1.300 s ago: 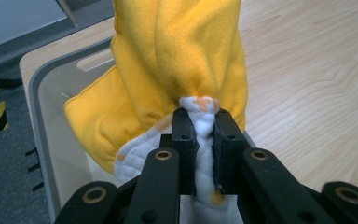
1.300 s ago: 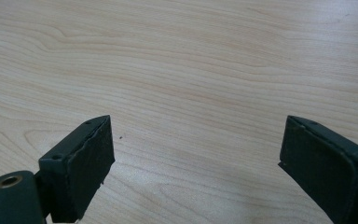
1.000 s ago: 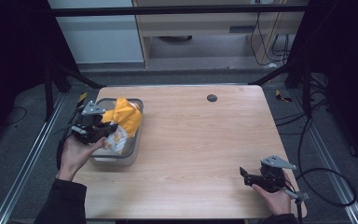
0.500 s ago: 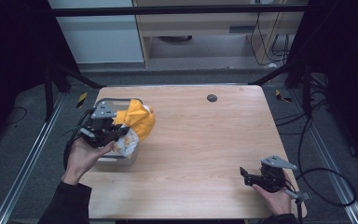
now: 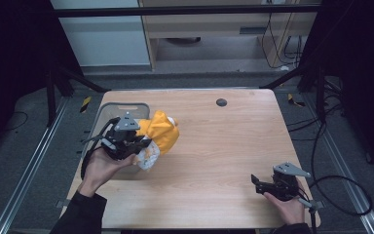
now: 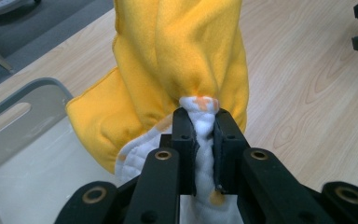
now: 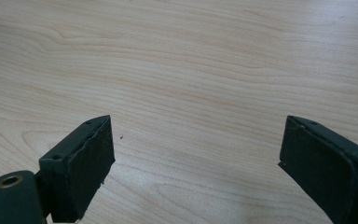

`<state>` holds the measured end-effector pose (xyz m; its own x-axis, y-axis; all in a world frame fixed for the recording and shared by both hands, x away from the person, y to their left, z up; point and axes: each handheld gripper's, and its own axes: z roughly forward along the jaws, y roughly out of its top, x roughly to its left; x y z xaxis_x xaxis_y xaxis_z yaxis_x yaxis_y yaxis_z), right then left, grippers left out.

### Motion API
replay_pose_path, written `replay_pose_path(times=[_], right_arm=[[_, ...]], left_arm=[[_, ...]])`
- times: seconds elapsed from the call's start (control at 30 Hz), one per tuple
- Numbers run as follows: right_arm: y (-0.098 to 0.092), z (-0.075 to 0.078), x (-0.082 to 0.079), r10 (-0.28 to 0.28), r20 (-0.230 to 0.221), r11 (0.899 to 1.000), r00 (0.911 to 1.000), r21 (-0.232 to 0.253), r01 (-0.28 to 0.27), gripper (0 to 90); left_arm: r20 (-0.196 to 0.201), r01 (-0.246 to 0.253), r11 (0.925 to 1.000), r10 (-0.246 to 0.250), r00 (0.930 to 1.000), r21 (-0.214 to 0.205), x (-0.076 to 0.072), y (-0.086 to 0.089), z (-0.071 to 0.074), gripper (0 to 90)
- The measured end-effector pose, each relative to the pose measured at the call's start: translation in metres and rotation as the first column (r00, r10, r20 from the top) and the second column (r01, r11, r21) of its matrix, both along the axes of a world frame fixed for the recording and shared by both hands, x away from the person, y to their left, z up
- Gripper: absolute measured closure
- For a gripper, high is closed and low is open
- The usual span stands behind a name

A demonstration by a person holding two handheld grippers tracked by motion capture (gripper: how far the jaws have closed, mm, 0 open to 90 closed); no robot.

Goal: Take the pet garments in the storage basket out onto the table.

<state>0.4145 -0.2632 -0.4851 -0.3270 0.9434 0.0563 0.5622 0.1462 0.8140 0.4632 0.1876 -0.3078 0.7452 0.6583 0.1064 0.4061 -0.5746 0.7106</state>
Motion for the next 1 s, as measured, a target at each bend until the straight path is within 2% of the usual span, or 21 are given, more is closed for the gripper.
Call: replay_pose_path(times=[0.43,0.87,1.0], right_arm=[[-0.001,0.000,0.000,-0.001,0.002,1.000,1.0000,-0.001,0.001,10.0],[-0.001,0.000,0.000,-0.002,0.004,1.000,1.0000,-0.003,0.002,10.2],[-0.001,0.000,0.000,0.000,0.007,1.000,1.0000,-0.005,0.000,10.4]], left_arm=[[-0.022,0.053,0.9982,-0.052,0.9984,0.028,0.000,-0.022,-0.009,81.0],[-0.044,0.086,0.9956,-0.085,0.9954,0.037,0.004,-0.045,-0.027,81.0],[-0.052,0.101,0.9936,-0.098,0.9938,0.052,0.005,-0.053,-0.032,81.0]])
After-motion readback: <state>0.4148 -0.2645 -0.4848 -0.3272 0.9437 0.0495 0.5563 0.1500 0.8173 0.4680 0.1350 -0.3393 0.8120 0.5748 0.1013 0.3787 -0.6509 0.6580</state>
